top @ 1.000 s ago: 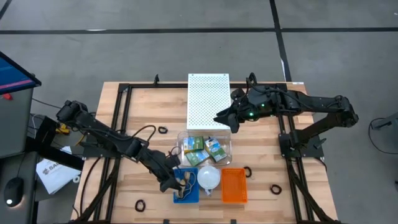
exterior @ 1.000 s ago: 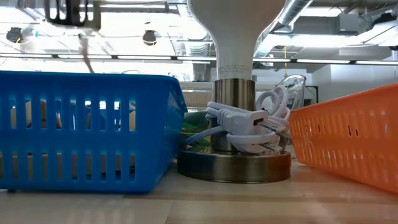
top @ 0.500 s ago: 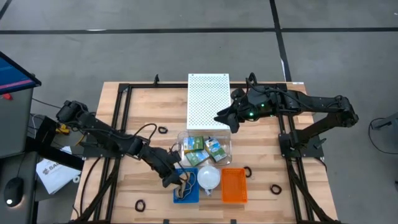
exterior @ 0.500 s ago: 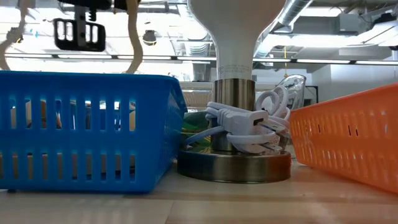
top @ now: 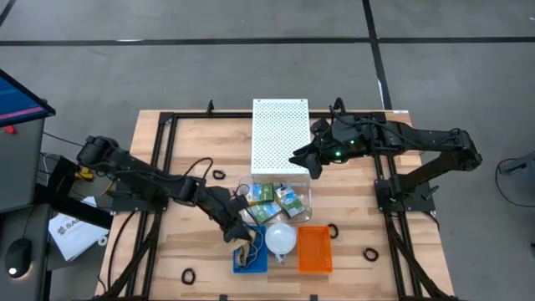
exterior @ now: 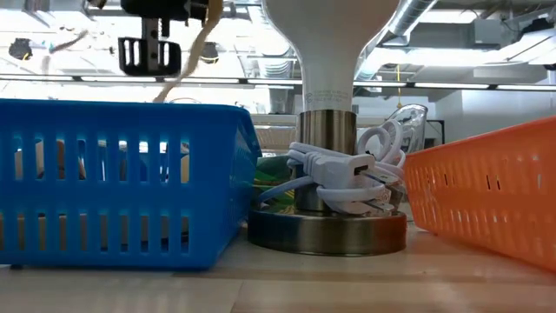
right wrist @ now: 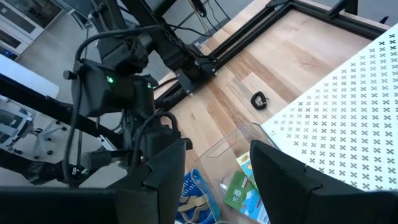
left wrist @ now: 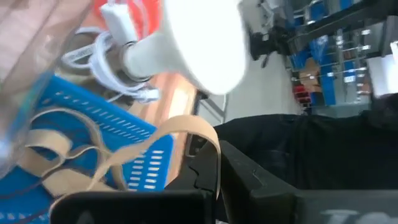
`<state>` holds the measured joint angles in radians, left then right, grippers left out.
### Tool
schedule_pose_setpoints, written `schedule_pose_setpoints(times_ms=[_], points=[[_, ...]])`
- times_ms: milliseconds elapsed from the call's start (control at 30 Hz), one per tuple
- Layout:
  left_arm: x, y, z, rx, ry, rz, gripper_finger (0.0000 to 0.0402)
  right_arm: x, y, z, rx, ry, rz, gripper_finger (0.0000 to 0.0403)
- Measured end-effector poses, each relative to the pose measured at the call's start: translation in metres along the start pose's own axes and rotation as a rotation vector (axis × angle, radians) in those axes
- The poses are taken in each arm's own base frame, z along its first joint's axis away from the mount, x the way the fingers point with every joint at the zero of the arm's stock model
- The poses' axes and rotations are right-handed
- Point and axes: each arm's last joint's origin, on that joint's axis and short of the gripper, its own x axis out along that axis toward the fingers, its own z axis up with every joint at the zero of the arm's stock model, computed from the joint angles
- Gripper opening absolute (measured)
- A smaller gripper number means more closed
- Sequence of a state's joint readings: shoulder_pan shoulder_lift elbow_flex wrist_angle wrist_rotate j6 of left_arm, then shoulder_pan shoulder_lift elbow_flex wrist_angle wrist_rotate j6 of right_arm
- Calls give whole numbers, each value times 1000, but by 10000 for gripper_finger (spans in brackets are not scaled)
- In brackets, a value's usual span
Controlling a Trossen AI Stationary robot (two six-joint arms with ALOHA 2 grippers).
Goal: Pick & Place Office Desk Supplies
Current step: Put the brown rubberband into the blue bin
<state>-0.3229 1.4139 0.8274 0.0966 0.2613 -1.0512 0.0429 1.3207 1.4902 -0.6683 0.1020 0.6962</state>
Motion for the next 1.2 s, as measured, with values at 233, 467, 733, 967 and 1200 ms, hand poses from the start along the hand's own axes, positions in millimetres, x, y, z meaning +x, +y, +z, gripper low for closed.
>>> schedule_pose_setpoints(times_ms=[233, 467, 733, 967, 1200], points=[[22, 5, -4, -23, 72, -75, 0, -9, -3, 3, 8, -16, -7, 177], [26, 7, -6, -37, 86, -72, 1, -10, -7, 6, 16, -26, -21, 177], [26, 8, -6, -54, 89, -59, 7, -10, -8, 5, 1, -10, -31, 177], [26, 10, -7, -105, 99, -40, 71, -10, -9, 4, -3, -2, -34, 177], [25, 17, -11, -128, 135, 34, 173, -10, -9, 4, -2, -2, -34, 177]])
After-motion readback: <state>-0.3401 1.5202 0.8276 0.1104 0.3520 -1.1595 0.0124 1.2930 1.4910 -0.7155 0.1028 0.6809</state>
